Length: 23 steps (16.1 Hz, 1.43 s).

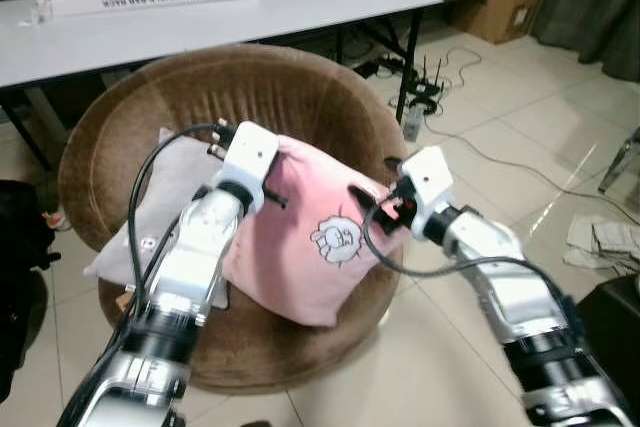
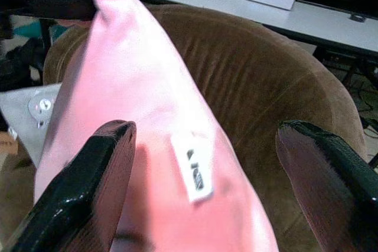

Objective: Move the pillow to the sofa from floor

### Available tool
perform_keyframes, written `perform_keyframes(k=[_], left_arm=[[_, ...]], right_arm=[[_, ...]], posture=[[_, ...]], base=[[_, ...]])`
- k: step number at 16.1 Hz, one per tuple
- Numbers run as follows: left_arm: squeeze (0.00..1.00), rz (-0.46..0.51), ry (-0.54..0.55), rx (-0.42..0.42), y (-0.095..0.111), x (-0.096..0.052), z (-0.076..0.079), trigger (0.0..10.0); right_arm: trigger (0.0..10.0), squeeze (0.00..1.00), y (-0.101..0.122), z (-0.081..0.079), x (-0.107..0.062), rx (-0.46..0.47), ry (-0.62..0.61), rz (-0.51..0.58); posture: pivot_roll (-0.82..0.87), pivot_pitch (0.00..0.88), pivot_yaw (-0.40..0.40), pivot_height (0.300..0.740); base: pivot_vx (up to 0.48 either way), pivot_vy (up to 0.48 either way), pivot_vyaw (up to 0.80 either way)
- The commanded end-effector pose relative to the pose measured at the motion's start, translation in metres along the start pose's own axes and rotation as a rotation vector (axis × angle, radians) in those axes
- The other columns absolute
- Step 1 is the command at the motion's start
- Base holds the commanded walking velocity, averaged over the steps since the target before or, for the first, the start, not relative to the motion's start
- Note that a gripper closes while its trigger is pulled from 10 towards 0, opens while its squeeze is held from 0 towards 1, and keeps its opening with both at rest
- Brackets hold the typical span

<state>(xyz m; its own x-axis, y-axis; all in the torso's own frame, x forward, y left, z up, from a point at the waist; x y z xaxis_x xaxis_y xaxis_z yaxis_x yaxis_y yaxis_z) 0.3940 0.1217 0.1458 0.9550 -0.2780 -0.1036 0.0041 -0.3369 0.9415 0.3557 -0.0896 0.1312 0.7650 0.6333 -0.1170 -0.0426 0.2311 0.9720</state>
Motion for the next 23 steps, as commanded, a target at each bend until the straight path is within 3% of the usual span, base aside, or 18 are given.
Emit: perform_keyframes(k=[1,4,7,9,11,12,13,16,23], left_arm=[[0.00,0.015,0.027,-0.005,0.008,0.003,-0.007,10.0],[0.00,-0.075,0.097,-0.031,-0.009,0.016,-0.016,10.0],[0.00,-0.182,0.165,-0.078,-0.038,0.023,-0.023,10.0],[0.00,-0.207,0.190,-0.148,-0.051,0.025,-0.023,10.0],[0.00,-0.196,0.210,-0.190,-0.056,0.025,-0.023,10.0],[0.61,-0.189,0.223,-0.195,-0.057,0.025,-0.025,10.0],[1.00,-0.193,0.241,-0.207,-0.058,0.025,-0.029,10.0],[1.00,-0.152,0.356,-0.205,-0.045,0.025,-0.065,10.0],[1.00,-0.081,0.425,-0.150,-0.027,0.020,-0.102,10.0]], right_arm=[[10.0,0.00,0.007,-0.003,0.000,-0.024,0.022,0.023],[10.0,0.00,0.008,-0.003,-0.004,-0.023,0.040,0.021],[10.0,0.00,0.001,-0.024,-0.010,-0.057,0.130,-0.012],[10.0,0.00,-0.005,-0.034,-0.013,-0.080,0.161,-0.041],[10.0,0.00,-0.013,-0.037,-0.015,-0.098,0.115,-0.088],[10.0,0.00,-0.015,-0.038,-0.018,-0.096,0.102,-0.099],[10.0,0.00,-0.016,-0.040,-0.019,-0.090,0.093,-0.108],[10.0,0.00,-0.016,-0.051,-0.028,-0.075,0.098,-0.122],[10.0,0.00,-0.017,-0.043,-0.024,-0.054,0.025,-0.144]], posture=[[0.04,0.000,0.016,0.740],[0.02,0.000,0.005,0.740],[-0.01,0.000,-0.001,0.740],[-0.03,0.000,-0.003,0.740],[-0.07,0.000,-0.009,0.740],[-0.08,0.000,-0.011,0.740],[-0.09,0.000,-0.011,0.740],[-0.13,0.000,0.001,0.740],[-0.10,0.000,0.004,0.740]], base=[[0.000,0.000,0.00],[0.000,0.000,0.00],[0.000,0.000,0.00],[0.000,0.000,0.00],[0.000,0.000,0.00],[0.000,0.000,0.00],[0.000,0.000,0.00],[0.000,0.000,0.00],[0.000,0.000,0.00]])
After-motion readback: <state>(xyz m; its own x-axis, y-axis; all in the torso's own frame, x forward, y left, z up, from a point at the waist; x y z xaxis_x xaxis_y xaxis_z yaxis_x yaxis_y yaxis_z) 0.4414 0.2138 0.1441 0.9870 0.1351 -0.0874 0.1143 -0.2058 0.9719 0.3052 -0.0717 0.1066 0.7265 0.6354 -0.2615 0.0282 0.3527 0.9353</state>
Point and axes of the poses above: a point about 5 cm out from each wrist's last joint towards the gripper, its own x axis pointing out of the wrist towards the gripper, its own y axis along the axis of the wrist's last joint, z = x × y, the point moved 5 cm from there along x, pointing out of the wrist towards the gripper, and after that the axes turned 1 degree about -x, right-handed, at the moved point
